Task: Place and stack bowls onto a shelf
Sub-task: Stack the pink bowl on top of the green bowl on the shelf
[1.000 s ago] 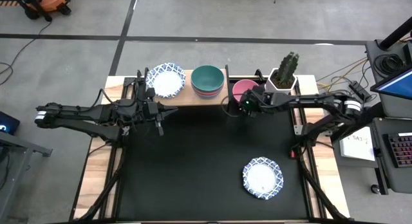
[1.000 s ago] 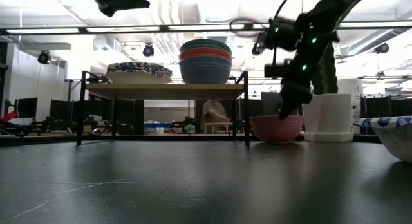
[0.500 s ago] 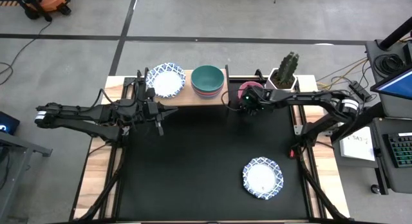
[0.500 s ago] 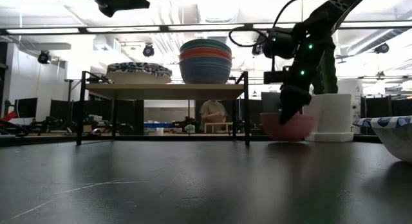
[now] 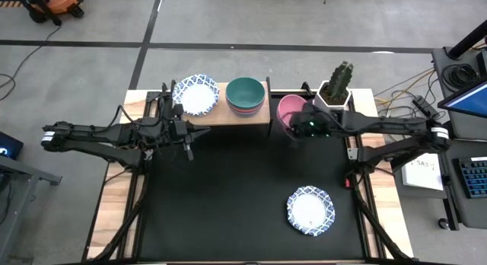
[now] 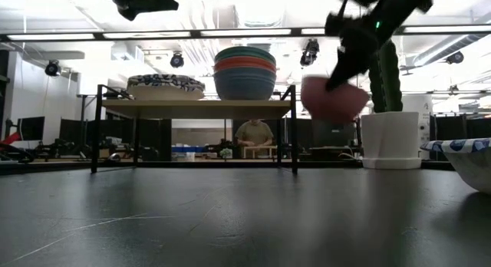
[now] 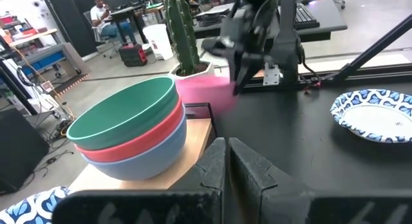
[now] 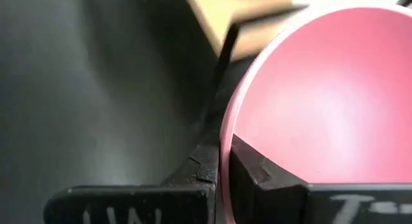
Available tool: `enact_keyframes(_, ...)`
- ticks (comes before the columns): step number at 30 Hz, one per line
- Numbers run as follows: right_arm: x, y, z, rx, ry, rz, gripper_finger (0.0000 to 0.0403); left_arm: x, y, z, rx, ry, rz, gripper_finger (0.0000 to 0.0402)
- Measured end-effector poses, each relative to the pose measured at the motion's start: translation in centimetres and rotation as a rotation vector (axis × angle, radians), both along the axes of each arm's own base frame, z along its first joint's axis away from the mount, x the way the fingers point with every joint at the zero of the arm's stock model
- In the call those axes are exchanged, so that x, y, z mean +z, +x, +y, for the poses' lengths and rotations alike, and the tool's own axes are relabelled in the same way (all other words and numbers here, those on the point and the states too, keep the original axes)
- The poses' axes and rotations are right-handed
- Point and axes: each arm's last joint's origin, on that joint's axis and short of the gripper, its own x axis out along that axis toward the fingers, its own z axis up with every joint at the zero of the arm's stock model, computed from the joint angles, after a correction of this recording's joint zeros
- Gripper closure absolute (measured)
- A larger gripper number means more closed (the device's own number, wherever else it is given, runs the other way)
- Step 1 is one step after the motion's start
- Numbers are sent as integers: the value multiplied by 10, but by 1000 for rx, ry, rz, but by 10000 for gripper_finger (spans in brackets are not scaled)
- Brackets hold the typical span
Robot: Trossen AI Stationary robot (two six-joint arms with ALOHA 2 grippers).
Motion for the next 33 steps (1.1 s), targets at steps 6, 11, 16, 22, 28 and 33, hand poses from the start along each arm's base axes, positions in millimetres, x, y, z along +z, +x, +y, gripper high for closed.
enact_keyframes(6, 32, -6, 31, -25, -147, -118, 394, 0, 0, 0, 0, -4, -1, 400)
enact_keyframes(11, 54, 2, 42, 22, -206, -199, 394, 0, 0, 0, 1, -6, -1, 400)
enact_keyframes(16, 78, 16, 42, 38, -311, -214, 394, -1, 0, 0, 0, -6, 2, 400)
enact_keyframes(22, 115, 41, 36, 100, -447, -231, 394, -2, 0, 0, 0, -7, 2, 400)
enact_keyframes(28, 129, 83, 15, 198, -490, -232, 394, -2, 0, 0, -1, 1, 5, 400)
enact_keyframes(33, 117, 118, -6, 235, -474, -180, 394, -2, 0, 0, -2, 1, 7, 400)
